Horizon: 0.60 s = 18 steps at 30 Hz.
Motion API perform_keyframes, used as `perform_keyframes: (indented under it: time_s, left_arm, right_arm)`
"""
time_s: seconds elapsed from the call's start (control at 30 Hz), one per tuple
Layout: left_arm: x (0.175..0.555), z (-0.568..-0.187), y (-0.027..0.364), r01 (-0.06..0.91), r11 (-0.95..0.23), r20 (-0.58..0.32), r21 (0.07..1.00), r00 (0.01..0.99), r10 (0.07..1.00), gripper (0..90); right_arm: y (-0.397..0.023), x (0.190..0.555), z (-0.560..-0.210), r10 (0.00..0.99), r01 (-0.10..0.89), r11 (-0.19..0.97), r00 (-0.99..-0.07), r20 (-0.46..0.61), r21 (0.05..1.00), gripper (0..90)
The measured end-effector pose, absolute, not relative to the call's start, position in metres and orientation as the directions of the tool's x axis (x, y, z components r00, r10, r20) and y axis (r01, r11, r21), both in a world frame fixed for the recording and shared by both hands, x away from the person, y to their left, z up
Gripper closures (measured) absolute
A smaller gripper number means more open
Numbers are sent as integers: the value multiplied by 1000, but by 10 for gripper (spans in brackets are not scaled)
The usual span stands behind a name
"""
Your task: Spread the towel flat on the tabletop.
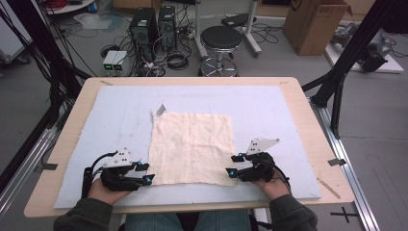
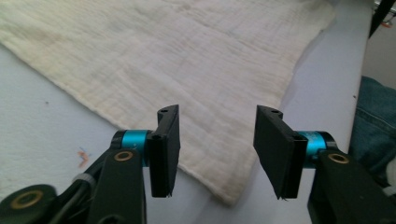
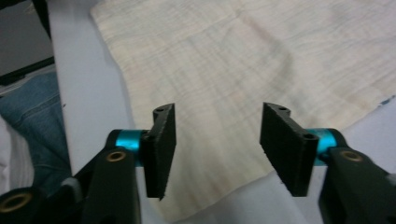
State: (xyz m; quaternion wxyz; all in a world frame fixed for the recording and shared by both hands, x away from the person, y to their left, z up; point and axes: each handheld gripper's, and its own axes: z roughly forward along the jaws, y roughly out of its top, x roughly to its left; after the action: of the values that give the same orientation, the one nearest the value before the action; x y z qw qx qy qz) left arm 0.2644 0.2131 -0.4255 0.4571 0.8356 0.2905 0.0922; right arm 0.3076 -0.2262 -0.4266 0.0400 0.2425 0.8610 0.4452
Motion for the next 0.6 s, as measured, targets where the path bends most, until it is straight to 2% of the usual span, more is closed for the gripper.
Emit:
perform_keyframes:
  time_s: [0.2, 0.6]
  left_arm:
    - [270, -423, 216, 413, -379, -110, 828, 783, 612, 411]
    - [278, -418, 216, 410, -344, -97, 845, 749, 656, 345]
  right_arm:
    - [-229, 314, -424, 490, 401, 439, -857, 160, 804, 340]
    - [-231, 321, -422, 542, 403, 405, -829, 139, 821, 220]
